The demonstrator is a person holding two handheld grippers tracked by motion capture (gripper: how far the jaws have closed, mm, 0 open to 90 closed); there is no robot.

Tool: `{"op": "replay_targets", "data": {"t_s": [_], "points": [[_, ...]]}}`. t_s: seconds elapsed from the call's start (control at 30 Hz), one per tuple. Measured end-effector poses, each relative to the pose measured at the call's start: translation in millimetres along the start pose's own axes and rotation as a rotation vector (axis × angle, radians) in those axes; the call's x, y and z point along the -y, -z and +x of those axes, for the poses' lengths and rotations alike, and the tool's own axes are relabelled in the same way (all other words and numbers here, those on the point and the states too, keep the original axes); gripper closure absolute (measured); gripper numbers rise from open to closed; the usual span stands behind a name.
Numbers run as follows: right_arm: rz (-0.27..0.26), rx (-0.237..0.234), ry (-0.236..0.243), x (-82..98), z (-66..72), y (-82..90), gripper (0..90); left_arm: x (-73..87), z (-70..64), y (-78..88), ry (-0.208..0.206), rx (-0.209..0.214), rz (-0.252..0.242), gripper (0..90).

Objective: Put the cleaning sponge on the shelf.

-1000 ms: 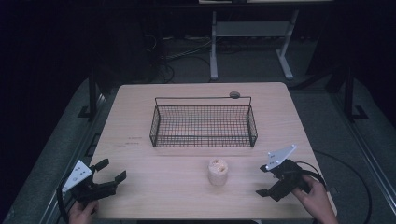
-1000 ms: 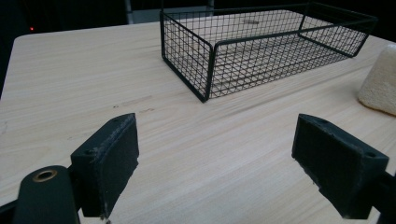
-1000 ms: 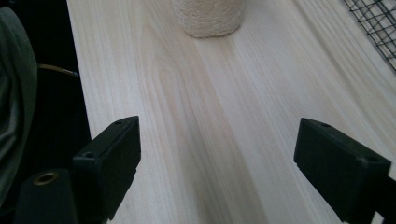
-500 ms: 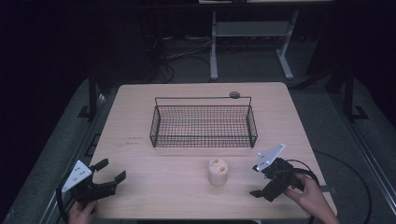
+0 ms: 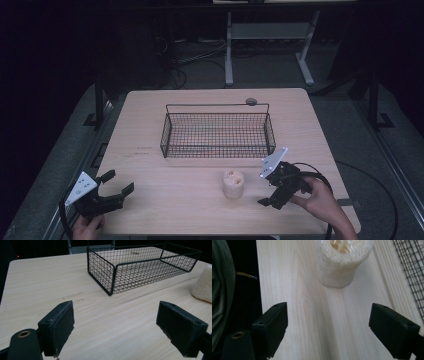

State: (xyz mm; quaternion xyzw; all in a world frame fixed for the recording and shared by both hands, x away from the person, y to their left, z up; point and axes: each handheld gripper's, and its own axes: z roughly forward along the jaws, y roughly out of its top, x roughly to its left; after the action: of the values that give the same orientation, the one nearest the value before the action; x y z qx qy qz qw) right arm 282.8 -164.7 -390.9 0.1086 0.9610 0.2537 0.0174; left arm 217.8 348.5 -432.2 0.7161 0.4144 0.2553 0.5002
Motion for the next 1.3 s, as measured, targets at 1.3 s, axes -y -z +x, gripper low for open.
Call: {"op": "replay_targets", "data": {"t_s": [1.3], "points": [[0.099, -0.073, 0.098, -67.0, -23.2, -21.1, 15.5, -0.5, 1.0, 0.5, 0.007, 0.002, -0.007, 13.9]]}}
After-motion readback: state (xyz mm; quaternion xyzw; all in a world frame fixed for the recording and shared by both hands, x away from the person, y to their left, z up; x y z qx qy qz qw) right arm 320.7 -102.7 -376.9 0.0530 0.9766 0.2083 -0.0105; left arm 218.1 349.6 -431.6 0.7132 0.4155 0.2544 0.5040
